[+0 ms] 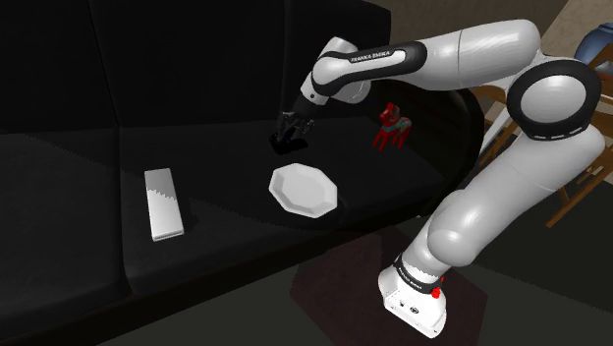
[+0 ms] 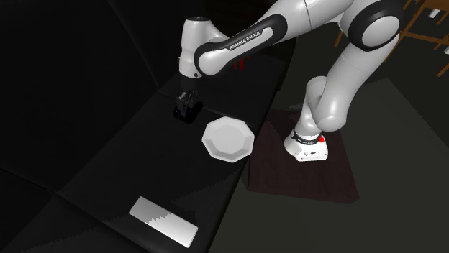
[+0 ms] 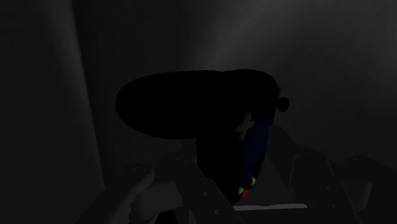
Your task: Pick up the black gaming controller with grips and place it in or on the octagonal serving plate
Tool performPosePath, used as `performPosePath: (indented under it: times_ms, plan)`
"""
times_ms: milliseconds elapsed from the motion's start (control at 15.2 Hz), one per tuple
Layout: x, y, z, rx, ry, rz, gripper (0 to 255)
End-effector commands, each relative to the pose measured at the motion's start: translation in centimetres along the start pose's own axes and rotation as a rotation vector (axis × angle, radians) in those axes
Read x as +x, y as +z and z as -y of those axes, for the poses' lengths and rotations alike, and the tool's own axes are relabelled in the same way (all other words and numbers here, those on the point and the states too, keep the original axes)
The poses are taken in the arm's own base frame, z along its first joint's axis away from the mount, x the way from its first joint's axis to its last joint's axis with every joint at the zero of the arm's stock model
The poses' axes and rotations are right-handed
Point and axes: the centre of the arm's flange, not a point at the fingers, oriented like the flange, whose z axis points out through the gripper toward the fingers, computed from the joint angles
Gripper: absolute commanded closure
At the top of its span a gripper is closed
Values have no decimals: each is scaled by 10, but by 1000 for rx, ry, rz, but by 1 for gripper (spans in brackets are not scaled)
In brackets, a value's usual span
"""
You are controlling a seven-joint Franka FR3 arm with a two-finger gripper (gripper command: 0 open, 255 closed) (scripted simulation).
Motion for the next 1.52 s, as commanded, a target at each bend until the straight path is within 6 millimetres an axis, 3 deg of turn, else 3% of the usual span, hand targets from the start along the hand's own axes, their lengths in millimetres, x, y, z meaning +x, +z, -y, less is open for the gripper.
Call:
performPosePath:
  times_ms: [0, 792, 1452]
  plan:
    - [1, -9, 2, -2, 2, 4, 255]
    - [9, -64, 19, -2, 2, 4, 255]
    - [-116, -67, 62, -2, 2, 4, 255]
